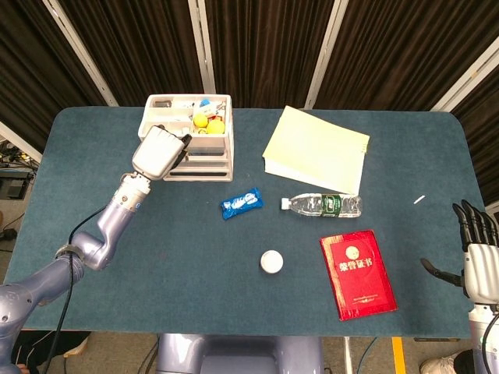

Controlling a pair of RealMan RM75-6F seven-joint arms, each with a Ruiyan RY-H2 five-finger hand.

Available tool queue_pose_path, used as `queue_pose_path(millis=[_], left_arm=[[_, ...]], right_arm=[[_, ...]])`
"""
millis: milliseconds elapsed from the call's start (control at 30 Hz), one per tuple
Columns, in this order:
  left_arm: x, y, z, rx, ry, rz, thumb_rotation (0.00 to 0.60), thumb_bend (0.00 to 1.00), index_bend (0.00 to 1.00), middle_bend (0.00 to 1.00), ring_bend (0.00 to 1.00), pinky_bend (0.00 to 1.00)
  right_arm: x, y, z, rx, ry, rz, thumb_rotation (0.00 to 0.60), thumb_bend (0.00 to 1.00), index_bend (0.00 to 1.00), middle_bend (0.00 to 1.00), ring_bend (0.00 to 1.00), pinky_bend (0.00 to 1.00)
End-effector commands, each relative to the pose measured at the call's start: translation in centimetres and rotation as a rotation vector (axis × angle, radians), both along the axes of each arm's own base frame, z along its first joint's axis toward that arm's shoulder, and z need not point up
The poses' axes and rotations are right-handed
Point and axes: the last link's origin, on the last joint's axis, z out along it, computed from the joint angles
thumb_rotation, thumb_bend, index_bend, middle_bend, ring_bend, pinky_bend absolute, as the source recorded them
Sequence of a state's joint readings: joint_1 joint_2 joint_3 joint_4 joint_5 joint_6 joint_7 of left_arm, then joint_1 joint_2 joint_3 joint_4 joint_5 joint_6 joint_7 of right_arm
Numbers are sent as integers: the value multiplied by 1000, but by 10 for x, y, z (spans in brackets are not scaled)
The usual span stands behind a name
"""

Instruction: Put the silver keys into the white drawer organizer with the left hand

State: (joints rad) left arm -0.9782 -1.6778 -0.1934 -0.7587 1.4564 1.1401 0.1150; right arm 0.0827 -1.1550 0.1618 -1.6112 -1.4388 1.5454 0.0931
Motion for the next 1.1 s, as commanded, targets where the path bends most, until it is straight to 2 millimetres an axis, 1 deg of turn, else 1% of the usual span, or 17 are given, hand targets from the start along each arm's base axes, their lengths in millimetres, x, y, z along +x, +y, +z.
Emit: queue_pose_path(millis=[33, 400, 900, 1100], left_arm=[[-1, 0, -1, 3, -1, 0, 600, 436, 612, 996, 879, 747], [0, 0, 1, 23, -14, -12, 600, 435, 596, 995, 879, 747], [-5, 1, 3, 38, -2, -5, 600, 428, 583, 994, 878, 747], [-6, 1, 2, 37, -1, -2, 600, 430, 583, 994, 878, 747]], right_arm=[[0, 0, 0, -1, 0, 1, 600, 45, 0, 0, 0, 0], [0, 0, 0, -3, 1, 3, 600, 45, 0, 0, 0, 0], [0, 1, 0, -3, 0, 5, 600, 49, 0, 0, 0, 0], [0, 1, 1, -4, -1, 4, 600, 50, 0, 0, 0, 0]])
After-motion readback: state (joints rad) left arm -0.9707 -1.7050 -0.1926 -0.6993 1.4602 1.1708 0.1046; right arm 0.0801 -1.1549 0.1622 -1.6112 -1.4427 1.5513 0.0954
